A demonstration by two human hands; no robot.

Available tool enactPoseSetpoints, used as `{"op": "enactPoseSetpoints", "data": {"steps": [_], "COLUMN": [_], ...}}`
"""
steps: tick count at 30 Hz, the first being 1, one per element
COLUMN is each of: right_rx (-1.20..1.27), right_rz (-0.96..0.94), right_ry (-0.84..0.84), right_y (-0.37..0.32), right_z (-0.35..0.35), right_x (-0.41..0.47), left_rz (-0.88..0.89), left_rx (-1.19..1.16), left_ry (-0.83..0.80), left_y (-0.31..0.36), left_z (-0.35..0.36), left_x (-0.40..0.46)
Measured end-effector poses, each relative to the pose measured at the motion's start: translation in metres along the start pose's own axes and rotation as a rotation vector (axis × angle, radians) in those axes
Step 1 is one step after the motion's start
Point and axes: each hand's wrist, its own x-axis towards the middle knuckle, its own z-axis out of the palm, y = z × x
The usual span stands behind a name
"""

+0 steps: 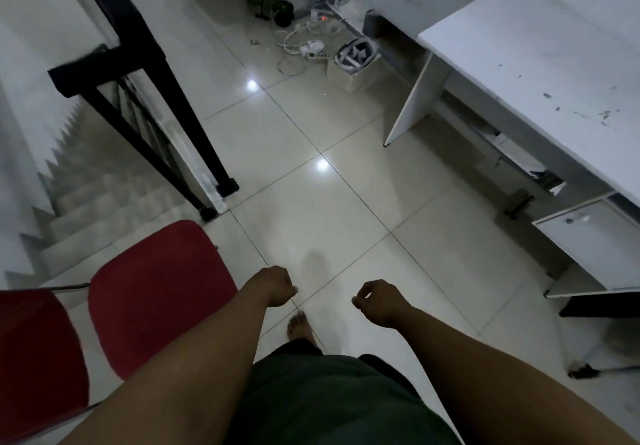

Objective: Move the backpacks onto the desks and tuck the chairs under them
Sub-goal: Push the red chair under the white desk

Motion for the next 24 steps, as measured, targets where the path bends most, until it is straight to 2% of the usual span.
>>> {"op": "enactPoseSetpoints", "data": {"steps": [8, 15, 19, 24], "right_rx": [-0.038, -0.070, -0.111, -0.114], "right_rz": [0.079, 0.137, 0.129, 0.092], "right_ry": [0.074, 0.061, 0.018, 0.042], "right_y": [0.019, 0.033, 0.015, -0.022], "right_z": [0.039, 0.100, 0.143, 0.180], "right_x": [-0.044, -0.094, -0.125, -0.142], "left_rz": [0.099, 0.172, 0.153, 0.108], "left_rx": [0.017, 0.046, 0.092, 0.104], "left_ry": [0.022, 0.070, 0.049, 0.040], "left_y": [-0.010, -0.041, -0.085, -0.147], "left_z": [0.033, 0.064, 0.080, 0.085], "left_x": [-0.023, -0.063, -0.096, -0.119]}}
